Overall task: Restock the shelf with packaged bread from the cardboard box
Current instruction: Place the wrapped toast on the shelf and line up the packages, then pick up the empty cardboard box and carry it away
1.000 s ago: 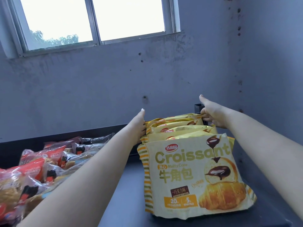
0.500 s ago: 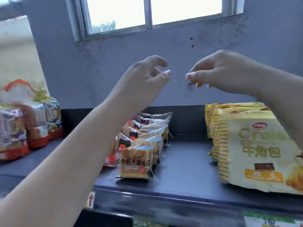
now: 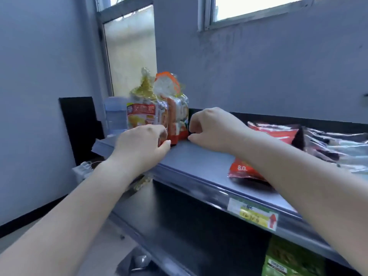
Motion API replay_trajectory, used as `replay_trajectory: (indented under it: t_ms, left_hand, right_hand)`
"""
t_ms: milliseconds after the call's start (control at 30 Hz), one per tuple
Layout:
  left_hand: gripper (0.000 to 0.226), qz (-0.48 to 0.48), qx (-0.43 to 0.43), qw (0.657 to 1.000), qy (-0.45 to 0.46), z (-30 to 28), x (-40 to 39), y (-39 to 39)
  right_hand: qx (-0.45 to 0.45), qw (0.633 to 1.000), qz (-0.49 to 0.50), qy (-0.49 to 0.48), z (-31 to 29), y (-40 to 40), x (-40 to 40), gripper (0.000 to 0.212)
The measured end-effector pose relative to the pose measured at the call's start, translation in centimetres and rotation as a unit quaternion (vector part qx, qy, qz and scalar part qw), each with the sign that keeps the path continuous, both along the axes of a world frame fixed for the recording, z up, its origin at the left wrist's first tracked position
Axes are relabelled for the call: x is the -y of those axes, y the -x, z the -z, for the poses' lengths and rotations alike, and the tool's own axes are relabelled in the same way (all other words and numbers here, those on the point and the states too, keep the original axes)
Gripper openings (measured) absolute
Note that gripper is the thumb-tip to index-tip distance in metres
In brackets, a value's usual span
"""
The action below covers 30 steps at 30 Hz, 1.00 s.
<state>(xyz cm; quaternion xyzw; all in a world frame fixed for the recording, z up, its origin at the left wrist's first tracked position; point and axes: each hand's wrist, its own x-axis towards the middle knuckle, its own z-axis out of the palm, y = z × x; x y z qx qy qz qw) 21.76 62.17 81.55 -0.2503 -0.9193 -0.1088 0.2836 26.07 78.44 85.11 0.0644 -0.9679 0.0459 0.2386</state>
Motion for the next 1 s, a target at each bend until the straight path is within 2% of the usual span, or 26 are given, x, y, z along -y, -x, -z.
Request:
replay_trajectory:
  t_ms: [233, 367, 467, 667, 800, 1000]
  left_hand:
    - [0.03, -0.111, 0.015, 0.993, 0.044, 4.7, 11.2, 4.0]
    - [0.027, -0.176, 0.036, 0.982, 0.062, 8.6, 17.3, 5.9]
    - [0.027, -0.233, 0.085, 0.966, 0.07, 11.5, 22.0, 7.3]
    - [0.027, -0.36, 0.182, 0.913, 0.067, 17.1, 31.9, 9.4]
    - [0.027, -0.437, 0.252, 0.862, 0.051, 20.9, 37.3, 10.6]
    - [0.026, -0.52, 0.334, 0.786, 0.001, 27.8, 42.9, 12.5]
  right_hand:
    - [0.021, 0.994, -0.104, -0.012, 5.1, 7.2, 11.5, 0.01]
    - [0.045, 0.986, -0.158, -0.021, 9.5, 11.2, 18.0, 0.02]
    - [0.071, 0.976, -0.203, -0.032, 12.8, 14.1, 23.0, 0.025]
    - [0.151, 0.943, -0.293, -0.033, 19.7, 20.8, 32.5, 0.026]
    - [0.23, 0.911, -0.339, -0.048, 24.8, 25.2, 38.1, 0.03]
    - [0.296, 0.873, -0.382, -0.069, 31.9, 30.5, 45.3, 0.039]
